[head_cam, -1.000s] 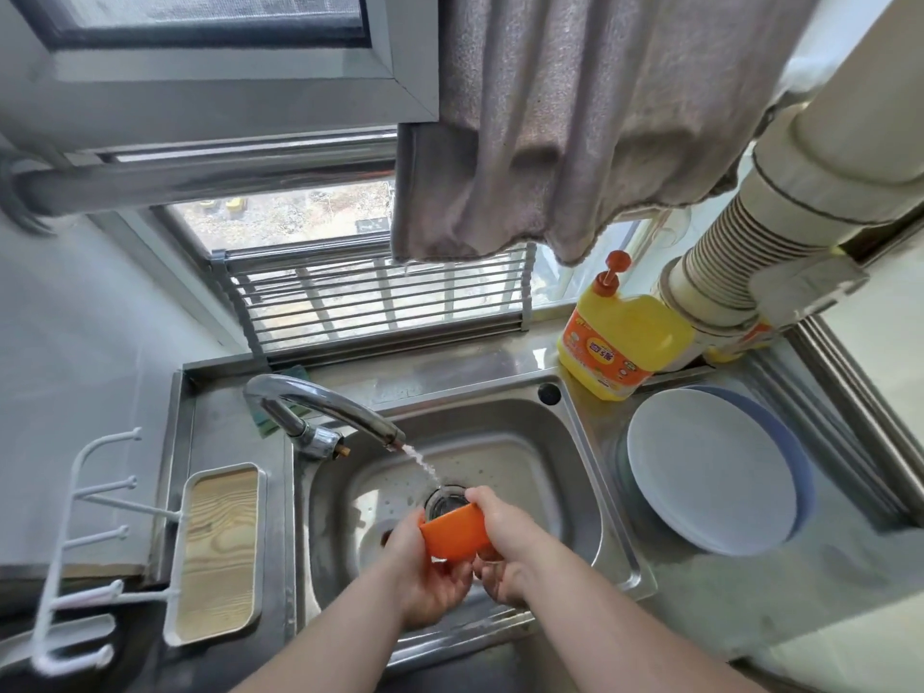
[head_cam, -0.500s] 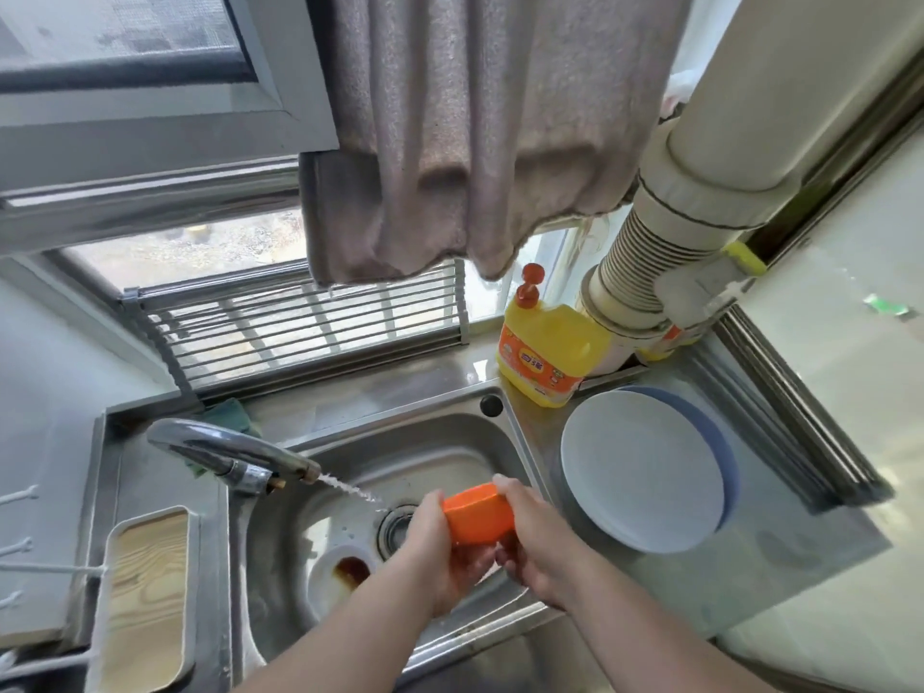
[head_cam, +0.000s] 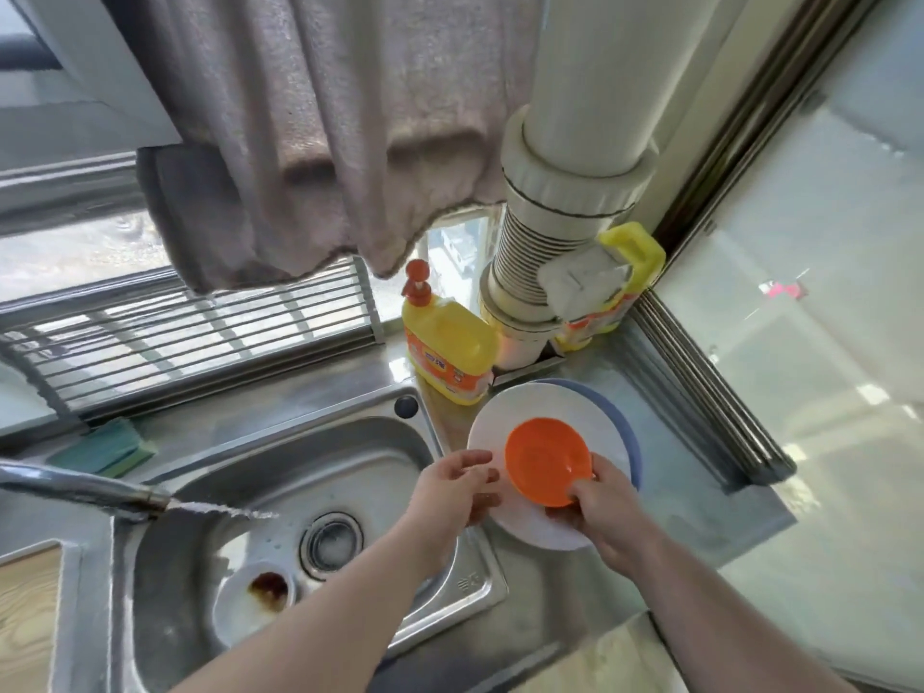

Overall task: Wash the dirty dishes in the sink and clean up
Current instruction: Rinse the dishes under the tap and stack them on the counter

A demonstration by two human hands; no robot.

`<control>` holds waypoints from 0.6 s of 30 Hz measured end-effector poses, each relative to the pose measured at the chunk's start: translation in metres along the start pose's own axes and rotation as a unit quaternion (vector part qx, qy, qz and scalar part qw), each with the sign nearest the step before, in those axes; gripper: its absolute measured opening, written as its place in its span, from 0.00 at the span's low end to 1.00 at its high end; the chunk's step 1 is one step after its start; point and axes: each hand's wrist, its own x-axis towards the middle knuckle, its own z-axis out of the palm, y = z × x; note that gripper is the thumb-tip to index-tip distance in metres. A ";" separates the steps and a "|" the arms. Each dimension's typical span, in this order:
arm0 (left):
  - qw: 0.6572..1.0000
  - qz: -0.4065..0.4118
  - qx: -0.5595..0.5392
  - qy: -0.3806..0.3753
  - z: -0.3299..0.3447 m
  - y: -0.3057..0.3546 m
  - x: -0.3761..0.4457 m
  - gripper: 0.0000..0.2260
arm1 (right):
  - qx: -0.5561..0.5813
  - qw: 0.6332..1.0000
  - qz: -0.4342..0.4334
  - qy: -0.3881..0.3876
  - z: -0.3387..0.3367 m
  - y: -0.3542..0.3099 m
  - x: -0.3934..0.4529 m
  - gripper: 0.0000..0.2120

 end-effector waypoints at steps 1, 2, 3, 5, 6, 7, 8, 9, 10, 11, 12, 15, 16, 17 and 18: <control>1.000 0.011 0.001 0.025 -0.005 -0.006 0.001 0.09 | -0.006 1.000 0.001 0.002 -0.002 0.003 0.003 0.20; 0.998 0.017 0.019 0.049 -0.013 -0.011 0.001 0.09 | -0.017 1.000 -0.003 0.004 -0.004 0.004 0.002 0.21; 0.997 0.015 0.042 0.070 -0.025 -0.020 0.002 0.09 | -0.032 0.999 -0.009 0.006 -0.005 0.003 -0.002 0.21; 0.988 -0.010 0.118 0.103 -0.061 -0.045 0.003 0.08 | -0.098 0.994 -0.038 0.035 -0.008 -0.003 -0.013 0.22; 0.979 -0.030 0.164 0.118 -0.084 -0.058 0.001 0.09 | -0.158 0.983 -0.064 0.070 -0.008 -0.009 -0.020 0.24; 0.967 -0.045 0.209 0.139 -0.109 -0.075 0.002 0.09 | -0.221 0.964 -0.104 0.109 -0.006 -0.016 -0.029 0.24; 0.951 -0.062 0.256 0.165 -0.134 -0.091 0.001 0.10 | -0.258 0.942 -0.163 0.141 0.000 -0.022 -0.038 0.22; 0.933 -0.079 0.291 0.196 -0.157 -0.104 0.001 0.11 | -0.270 0.921 -0.233 0.154 0.010 -0.029 -0.050 0.19; 0.916 -0.102 0.313 0.230 -0.179 -0.115 -0.001 0.12 | -0.269 0.904 -0.300 0.144 0.024 -0.036 -0.060 0.16; 0.897 -0.126 0.327 0.269 -0.201 -0.123 -0.002 0.12 | -0.273 0.889 -0.349 0.115 0.043 -0.038 -0.068 0.13; 0.878 -0.146 0.335 0.309 -0.222 -0.129 -0.003 0.13 | -0.274 0.882 -0.378 0.066 0.065 -0.038 -0.075 0.12; 0.858 -0.183 0.347 0.331 -0.269 -0.145 -0.003 0.23 | -0.311 0.889 -0.313 -0.121 0.146 -0.015 -0.073 0.10; 0.863 -0.193 0.354 0.306 -0.279 -0.150 -0.001 0.26 | -0.339 0.887 -0.265 -0.167 0.175 0.000 -0.064 0.11; 0.866 -0.209 0.359 0.277 -0.287 -0.154 0.003 0.28 | -0.371 0.881 -0.213 -0.205 0.202 0.019 -0.052 0.11; 0.868 -0.230 0.362 0.250 -0.292 -0.158 0.007 0.30 | -0.402 0.870 -0.166 -0.233 0.228 0.040 -0.039 0.12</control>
